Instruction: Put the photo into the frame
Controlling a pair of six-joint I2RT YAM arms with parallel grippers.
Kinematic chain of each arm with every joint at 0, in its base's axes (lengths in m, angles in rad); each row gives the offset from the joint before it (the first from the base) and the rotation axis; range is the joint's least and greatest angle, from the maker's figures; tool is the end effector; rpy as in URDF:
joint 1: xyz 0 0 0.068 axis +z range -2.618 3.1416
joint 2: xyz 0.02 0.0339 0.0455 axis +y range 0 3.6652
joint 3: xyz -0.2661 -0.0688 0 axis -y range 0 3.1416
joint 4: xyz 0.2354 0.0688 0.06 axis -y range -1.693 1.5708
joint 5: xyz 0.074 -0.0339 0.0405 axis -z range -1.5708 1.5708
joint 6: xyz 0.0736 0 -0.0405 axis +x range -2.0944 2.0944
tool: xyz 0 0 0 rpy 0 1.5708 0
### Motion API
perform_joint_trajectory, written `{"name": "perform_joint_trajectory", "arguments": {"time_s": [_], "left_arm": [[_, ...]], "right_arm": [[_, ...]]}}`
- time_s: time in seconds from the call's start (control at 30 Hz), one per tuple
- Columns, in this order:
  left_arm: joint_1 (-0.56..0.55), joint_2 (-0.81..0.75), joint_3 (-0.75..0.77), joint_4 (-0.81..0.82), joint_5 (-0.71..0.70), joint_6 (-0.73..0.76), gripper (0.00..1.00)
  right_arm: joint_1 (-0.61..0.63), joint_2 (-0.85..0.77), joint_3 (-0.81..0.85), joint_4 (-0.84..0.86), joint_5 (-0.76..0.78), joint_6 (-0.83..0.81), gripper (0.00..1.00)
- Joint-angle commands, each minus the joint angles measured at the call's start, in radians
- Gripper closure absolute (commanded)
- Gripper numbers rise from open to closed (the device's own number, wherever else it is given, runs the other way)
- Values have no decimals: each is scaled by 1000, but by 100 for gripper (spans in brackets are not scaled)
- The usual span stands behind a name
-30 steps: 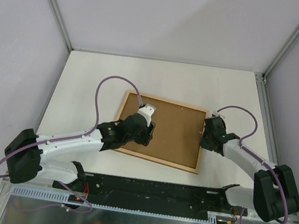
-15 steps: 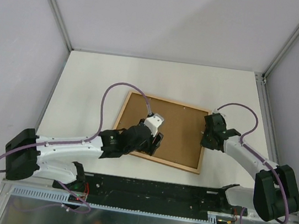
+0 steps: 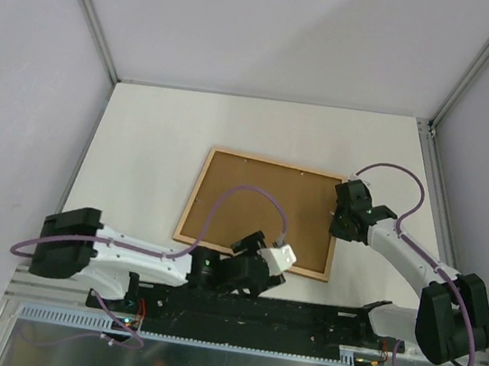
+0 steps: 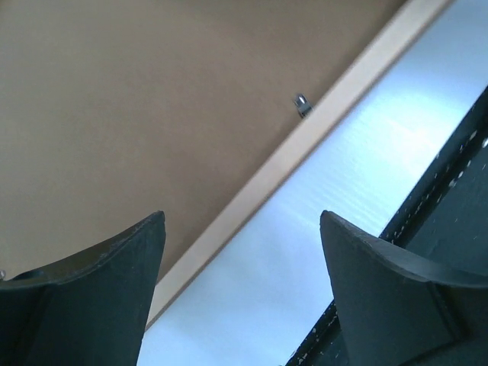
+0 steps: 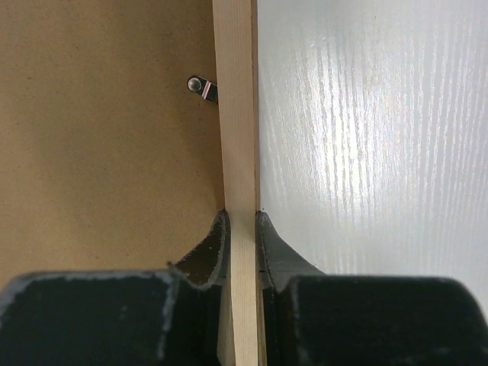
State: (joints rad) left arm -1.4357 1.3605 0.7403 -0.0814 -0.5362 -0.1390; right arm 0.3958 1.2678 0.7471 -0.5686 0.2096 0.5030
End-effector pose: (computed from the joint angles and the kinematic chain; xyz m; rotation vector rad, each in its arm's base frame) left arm 0.0771 -0.2880 0.1971 1.0828 1.8846 -0.2911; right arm 0.2294 0.0793 0.1730 0.2079 2.6118 0.0312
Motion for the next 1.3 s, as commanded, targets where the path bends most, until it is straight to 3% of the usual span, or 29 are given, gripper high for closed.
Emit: {"name": "perform_joint_trajectory", "arguments": {"time_s": [0.0,0.27,0.67,0.9,1.1,1.27], "left_arm": [[-67,100,52,37,-113,99,12],[-154,232,14,211,-246,188,3],[-166,420,-73,565,-534,351,5],[-165,518,-105,770,-589,490,7],[-156,556,-109,859,-615,566,14],[-139,569,-116,919,-620,613,29]], "right_arm": [[6,-38,77,-8,18,1,100],[8,-35,112,-42,-2,3,100],[6,-51,146,-72,-33,12,100],[6,-55,162,-86,-43,9,100],[5,-66,167,-101,-40,4,100],[1,-65,166,-102,-42,1,100]]}}
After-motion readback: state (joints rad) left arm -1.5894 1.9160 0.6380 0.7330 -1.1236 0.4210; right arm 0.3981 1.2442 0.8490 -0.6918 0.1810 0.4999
